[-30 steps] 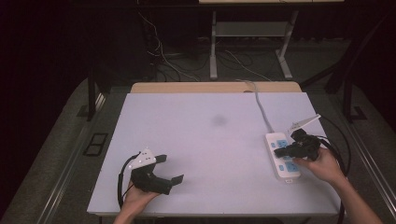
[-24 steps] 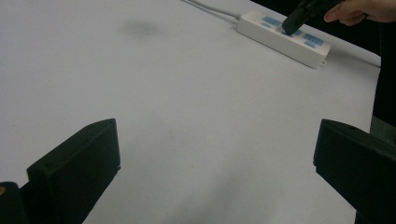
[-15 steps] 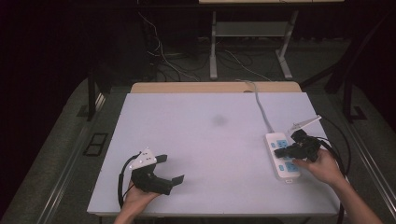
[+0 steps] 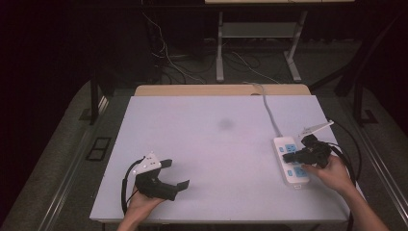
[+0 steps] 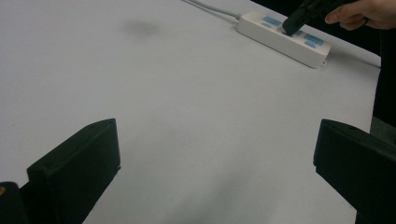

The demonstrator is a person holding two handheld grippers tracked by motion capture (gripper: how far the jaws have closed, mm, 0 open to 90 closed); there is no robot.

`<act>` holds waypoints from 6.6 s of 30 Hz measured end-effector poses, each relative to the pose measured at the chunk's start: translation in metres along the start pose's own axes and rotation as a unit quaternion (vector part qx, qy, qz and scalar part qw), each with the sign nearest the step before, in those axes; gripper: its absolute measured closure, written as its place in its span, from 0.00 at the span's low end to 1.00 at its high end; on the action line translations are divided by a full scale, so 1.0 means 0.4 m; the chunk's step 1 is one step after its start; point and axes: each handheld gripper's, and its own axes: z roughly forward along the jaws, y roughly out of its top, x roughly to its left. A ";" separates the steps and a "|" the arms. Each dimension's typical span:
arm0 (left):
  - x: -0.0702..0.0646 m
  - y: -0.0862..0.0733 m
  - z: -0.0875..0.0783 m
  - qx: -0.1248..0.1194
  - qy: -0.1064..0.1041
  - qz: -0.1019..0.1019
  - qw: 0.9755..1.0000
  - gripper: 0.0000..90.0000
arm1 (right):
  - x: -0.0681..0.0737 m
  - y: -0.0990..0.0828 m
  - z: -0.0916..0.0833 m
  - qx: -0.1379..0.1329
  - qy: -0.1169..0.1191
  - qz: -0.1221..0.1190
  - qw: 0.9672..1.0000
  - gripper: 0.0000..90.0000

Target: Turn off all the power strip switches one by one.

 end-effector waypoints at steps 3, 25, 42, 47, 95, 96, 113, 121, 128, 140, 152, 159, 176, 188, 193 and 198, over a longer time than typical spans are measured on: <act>0.002 0.000 0.000 -0.001 0.000 -0.002 1.000 0.00 | -0.004 0.000 -0.002 -0.004 0.007 0.005 1.000 1.00; 0.003 -0.002 0.001 0.000 -0.001 -0.002 1.000 0.00 | -0.011 0.000 -0.027 -0.006 0.014 0.008 1.000 1.00; 0.003 -0.002 -0.002 -0.002 0.000 -0.004 1.000 0.00 | -0.004 0.050 -0.067 -0.009 0.009 -0.009 1.000 1.00; 0.004 -0.002 -0.002 -0.002 0.000 -0.004 1.000 0.00 | -0.004 0.068 -0.077 -0.010 0.006 -0.013 1.000 1.00; 0.010 -0.002 -0.010 -0.009 0.001 -0.007 1.000 0.00 | -0.053 0.130 -0.016 0.021 -0.008 -0.014 1.000 1.00; 0.010 -0.002 -0.010 -0.009 0.001 -0.007 1.000 0.00 | -0.054 0.129 -0.013 0.023 -0.007 -0.015 1.000 1.00; 0.010 -0.003 -0.010 -0.008 0.001 -0.008 1.000 0.00 | -0.058 0.108 0.036 0.044 -0.007 -0.014 0.999 1.00; 0.010 -0.003 -0.007 -0.006 0.000 -0.006 1.000 0.00 | -0.064 0.100 0.033 0.036 -0.005 -0.009 0.999 1.00; 0.009 -0.004 -0.005 -0.005 -0.001 -0.007 1.000 0.00 | -0.062 0.097 0.033 0.030 -0.005 -0.015 0.999 1.00; 0.011 -0.003 -0.009 -0.007 0.002 -0.008 1.000 0.00 | -0.072 0.086 0.033 0.018 0.006 -0.007 1.000 1.00; 0.013 -0.004 -0.013 -0.010 0.004 -0.010 1.000 0.00 | -0.064 0.081 0.034 0.012 -0.007 -0.013 1.000 1.00; 0.016 -0.005 -0.011 -0.009 0.003 -0.011 1.000 0.00 | -0.066 0.077 0.033 0.005 -0.004 -0.010 1.000 1.00; 0.009 -0.003 -0.011 -0.009 -0.001 -0.008 1.000 0.00 | -0.036 0.086 0.020 -0.006 -0.005 -0.014 1.000 1.00; 0.005 -0.003 -0.014 -0.015 -0.005 -0.011 1.000 0.00 | 0.021 0.064 -0.047 -0.077 -0.061 0.004 0.995 0.59; 0.004 -0.002 -0.014 -0.017 -0.006 -0.011 1.000 0.00 | 0.043 0.044 -0.067 -0.100 -0.084 0.024 0.991 0.38; 0.003 -0.001 -0.016 -0.019 -0.006 -0.011 1.000 0.00 | 0.066 0.021 -0.075 -0.117 -0.083 0.037 0.989 0.10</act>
